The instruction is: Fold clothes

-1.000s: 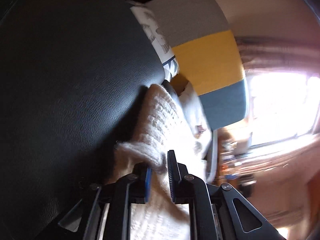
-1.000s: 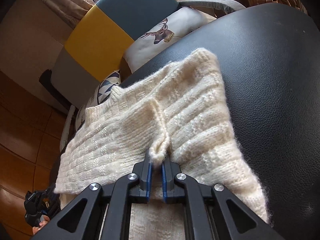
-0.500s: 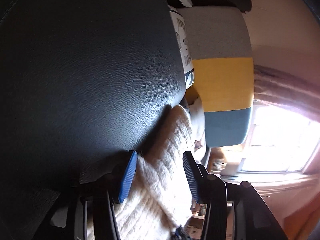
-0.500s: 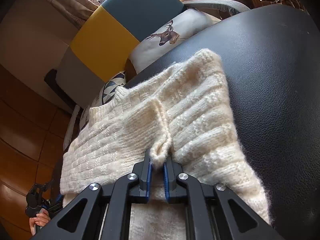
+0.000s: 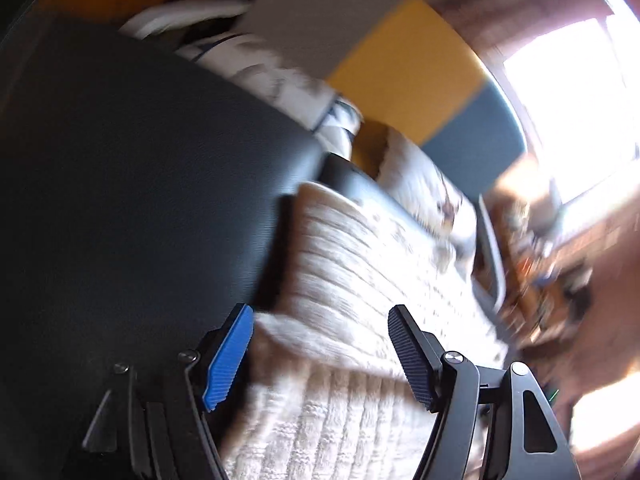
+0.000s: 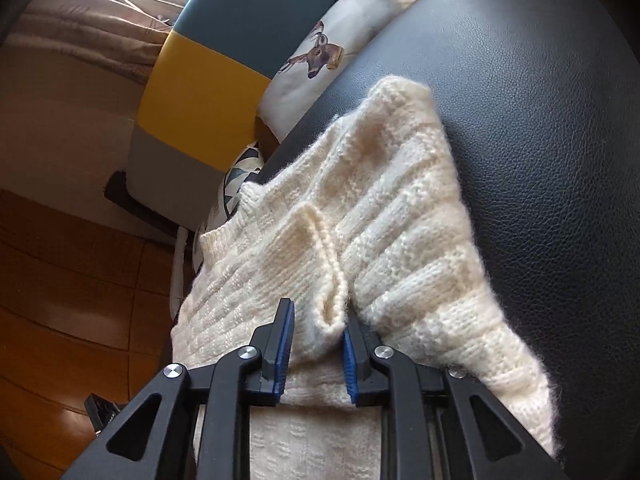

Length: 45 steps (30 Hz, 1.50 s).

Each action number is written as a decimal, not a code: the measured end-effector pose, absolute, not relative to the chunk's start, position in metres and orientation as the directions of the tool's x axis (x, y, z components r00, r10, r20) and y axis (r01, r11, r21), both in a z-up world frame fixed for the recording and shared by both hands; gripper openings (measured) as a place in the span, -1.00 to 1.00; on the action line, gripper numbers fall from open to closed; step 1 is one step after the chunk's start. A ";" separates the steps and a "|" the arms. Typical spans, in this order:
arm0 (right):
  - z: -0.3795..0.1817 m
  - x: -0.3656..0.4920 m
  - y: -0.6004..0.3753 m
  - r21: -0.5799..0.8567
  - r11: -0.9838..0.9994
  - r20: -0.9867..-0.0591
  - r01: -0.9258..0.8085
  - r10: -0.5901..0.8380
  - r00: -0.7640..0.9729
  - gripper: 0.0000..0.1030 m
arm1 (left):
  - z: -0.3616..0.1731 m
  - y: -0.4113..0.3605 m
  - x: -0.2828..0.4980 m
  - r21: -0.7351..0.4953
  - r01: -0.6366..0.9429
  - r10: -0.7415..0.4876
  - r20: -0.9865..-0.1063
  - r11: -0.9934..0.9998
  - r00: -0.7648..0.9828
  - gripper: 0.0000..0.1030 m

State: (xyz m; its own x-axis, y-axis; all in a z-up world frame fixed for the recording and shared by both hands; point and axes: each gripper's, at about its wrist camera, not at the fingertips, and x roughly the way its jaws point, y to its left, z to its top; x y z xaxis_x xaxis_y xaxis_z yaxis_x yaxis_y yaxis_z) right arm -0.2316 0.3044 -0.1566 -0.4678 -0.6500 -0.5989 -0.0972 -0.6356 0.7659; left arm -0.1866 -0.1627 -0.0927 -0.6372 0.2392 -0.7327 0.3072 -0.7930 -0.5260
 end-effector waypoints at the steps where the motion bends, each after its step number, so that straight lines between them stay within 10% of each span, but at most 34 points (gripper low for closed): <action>1: -0.157 -0.233 0.303 0.767 -0.635 -0.598 -0.093 -0.656 -0.461 -0.58 | -0.093 -0.155 -0.190 -0.498 0.311 0.226 -0.753 -0.810 -0.618 0.46; 10: -0.155 -0.232 0.292 0.726 -0.684 -0.632 -0.070 -0.625 -0.458 -0.84 | -0.110 -0.146 -0.154 -0.373 0.333 0.124 -0.805 -0.866 -0.580 0.03; 15: -0.093 -0.230 0.264 0.526 -0.846 -0.693 0.088 -0.487 -0.532 -0.87 | -0.104 -0.159 -0.150 -0.361 0.336 0.084 -0.780 -0.870 -0.620 -0.94; 22: -0.099 -0.236 0.268 0.360 -0.931 -0.780 0.052 -0.331 -0.531 -0.87 | -0.106 -0.175 -0.159 -0.360 0.350 0.076 -0.783 -0.865 -0.618 -0.95; 33: -0.140 -0.231 0.304 0.602 -0.797 -0.700 -0.040 -0.504 -0.507 -0.77 | -0.085 -0.186 -0.184 -0.497 0.241 0.214 -0.692 -0.833 -0.689 -0.84; 45: -0.079 -0.254 0.223 0.160 -0.957 -0.736 0.244 -0.280 -0.616 -0.50 | -0.103 -0.128 -0.248 -0.177 0.195 0.019 -0.784 -0.965 -0.620 -0.54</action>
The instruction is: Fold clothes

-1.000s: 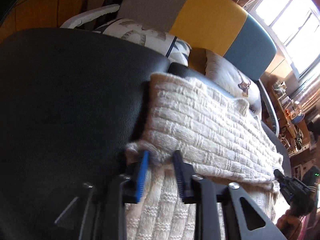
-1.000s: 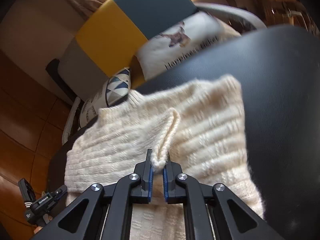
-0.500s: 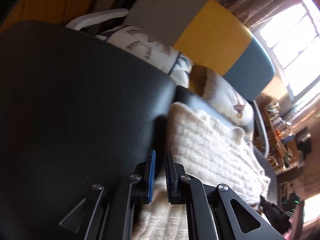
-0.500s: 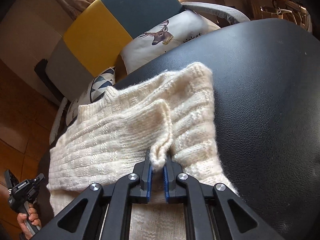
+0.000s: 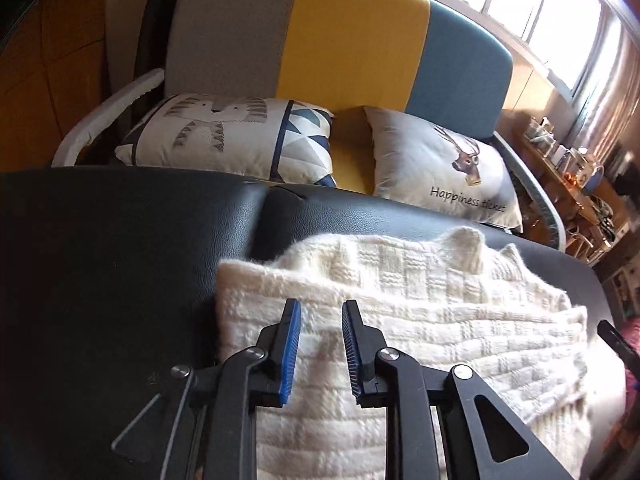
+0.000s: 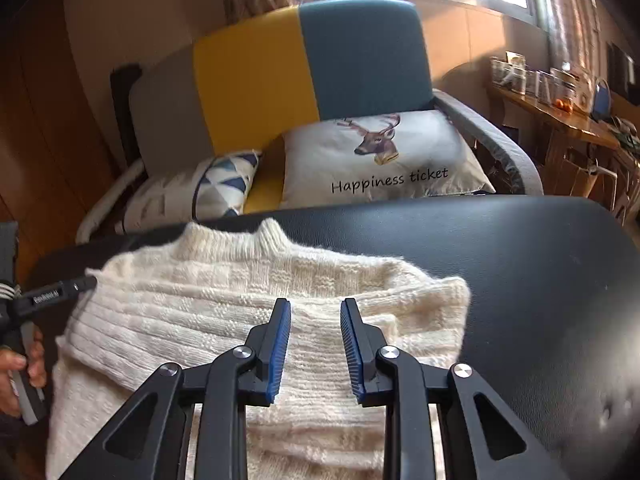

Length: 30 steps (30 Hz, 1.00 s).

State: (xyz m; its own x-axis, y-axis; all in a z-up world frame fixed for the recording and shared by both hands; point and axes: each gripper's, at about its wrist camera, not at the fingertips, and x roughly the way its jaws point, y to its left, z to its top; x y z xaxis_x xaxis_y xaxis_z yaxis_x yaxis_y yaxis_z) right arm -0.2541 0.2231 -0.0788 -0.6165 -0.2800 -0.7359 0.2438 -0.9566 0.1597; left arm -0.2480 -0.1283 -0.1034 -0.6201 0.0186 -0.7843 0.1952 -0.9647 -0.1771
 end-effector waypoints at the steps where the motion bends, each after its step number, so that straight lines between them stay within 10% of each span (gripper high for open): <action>1: -0.088 -0.262 0.216 0.139 -0.958 -0.765 0.252 -0.265 -0.587 -0.50 | -0.108 -0.130 -0.251 -0.162 0.210 -0.001 -0.791 -0.964 -0.611 -0.54; 15: -0.127 -0.254 0.237 0.235 -0.945 -0.737 0.228 -0.326 -0.592 -0.52 | -0.116 -0.182 -0.199 -0.384 0.311 0.060 -0.707 -0.870 -0.705 -0.38; 30: -0.127 -0.205 0.218 0.175 -0.946 -0.746 0.272 -0.308 -0.591 -0.48 | -0.139 -0.158 -0.144 -0.208 0.149 0.061 -0.753 -0.967 -0.656 -0.23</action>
State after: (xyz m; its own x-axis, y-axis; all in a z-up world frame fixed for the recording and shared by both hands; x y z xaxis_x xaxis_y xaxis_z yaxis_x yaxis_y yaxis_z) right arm -0.2049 0.2179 -0.1273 -0.5910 -0.3080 -0.7455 0.2723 -0.9462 0.1751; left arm -0.1445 -0.1576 -0.1388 -0.6555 0.0611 -0.7527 0.1486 -0.9668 -0.2079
